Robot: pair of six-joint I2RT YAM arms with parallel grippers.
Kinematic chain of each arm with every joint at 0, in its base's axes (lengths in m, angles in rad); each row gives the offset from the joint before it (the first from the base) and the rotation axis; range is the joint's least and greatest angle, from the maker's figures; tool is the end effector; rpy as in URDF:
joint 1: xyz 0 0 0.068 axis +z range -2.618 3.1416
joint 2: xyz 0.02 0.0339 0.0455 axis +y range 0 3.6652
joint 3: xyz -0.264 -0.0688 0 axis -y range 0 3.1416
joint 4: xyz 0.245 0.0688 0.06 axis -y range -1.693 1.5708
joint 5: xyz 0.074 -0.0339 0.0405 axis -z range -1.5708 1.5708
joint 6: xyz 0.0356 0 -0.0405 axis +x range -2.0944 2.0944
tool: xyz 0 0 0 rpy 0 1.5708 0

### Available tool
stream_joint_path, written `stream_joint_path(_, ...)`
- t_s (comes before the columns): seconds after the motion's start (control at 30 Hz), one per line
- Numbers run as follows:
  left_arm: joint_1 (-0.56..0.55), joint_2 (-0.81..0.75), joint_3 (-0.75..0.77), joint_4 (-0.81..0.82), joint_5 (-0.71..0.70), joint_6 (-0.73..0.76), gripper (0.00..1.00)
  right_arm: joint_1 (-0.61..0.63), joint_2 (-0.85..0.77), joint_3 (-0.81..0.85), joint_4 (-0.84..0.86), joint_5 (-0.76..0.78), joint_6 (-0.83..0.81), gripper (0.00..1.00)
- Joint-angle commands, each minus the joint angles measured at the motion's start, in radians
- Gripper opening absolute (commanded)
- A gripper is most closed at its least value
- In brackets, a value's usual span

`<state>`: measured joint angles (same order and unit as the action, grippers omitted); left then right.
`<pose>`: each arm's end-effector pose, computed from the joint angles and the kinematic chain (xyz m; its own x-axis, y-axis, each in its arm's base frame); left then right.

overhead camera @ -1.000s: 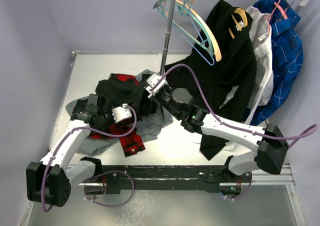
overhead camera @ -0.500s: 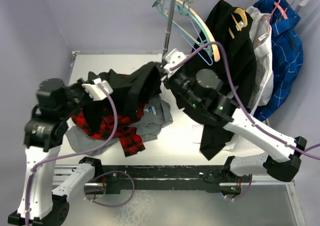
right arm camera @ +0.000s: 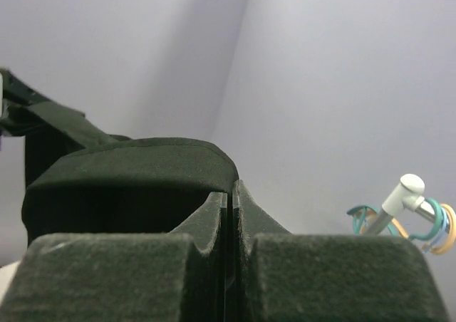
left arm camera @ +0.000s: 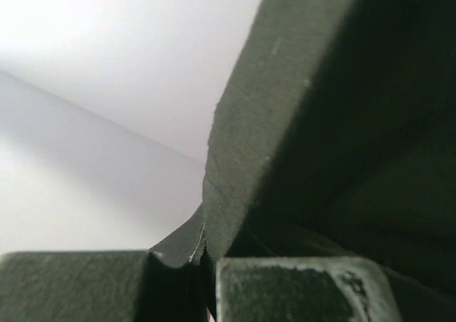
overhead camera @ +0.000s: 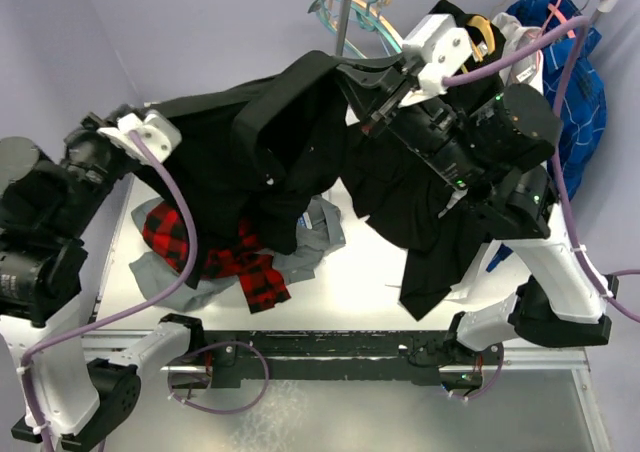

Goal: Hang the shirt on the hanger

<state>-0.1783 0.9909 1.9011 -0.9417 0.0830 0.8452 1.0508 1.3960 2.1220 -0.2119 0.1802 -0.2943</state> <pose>0.0858 -0.0185 0.5612 0.1727 0.7264 -0.6652 0.1946 0.6369 0.7460 0.1111 0.1812 0.6346 0.4590 0.2273 -0.8589 -0.6720 0.7212 -0.1682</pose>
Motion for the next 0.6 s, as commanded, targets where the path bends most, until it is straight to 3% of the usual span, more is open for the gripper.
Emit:
stream_joint_path(0.0, -0.002, 0.047, 0.212, 0.031, -0.043, -0.033, 0.0, 0.028, 0.008, 0.157, -0.124, -0.062, 0.078, 0.0)
stream_joint_path(0.07, -0.002, 0.069, 0.279, -0.012, -0.017, -0.05, 0.0, 0.03, -0.011, 0.144, -0.19, -0.054, 0.173, 0.0)
stream_joint_path(0.13, -0.002, 0.064, 0.246, -0.046, 0.012, -0.073, 0.0, 0.03, -0.057, 0.036, -0.245, -0.046, 0.272, 0.0)
stream_joint_path(0.27, -0.002, -0.028, -0.111, -0.012, 0.081, -0.126, 0.0, 0.031, -0.229, -0.429, -0.177, -0.102, 0.449, 0.0)
stream_joint_path(0.37, -0.001, -0.052, -0.319, -0.095, 0.229, -0.141, 0.0, 0.03, -0.321, -0.745, -0.076, -0.244, 0.58, 0.0)
stream_joint_path(0.5, -0.003, -0.048, -0.536, -0.142, 0.399, -0.114, 0.0, 0.03, -0.36, -0.986, 0.008, -0.37, 0.699, 0.0)
stream_joint_path(0.57, -0.003, -0.017, -0.602, -0.098, 0.422, -0.107, 0.0, 0.03, -0.343, -1.017, 0.013, -0.416, 0.709, 0.0)
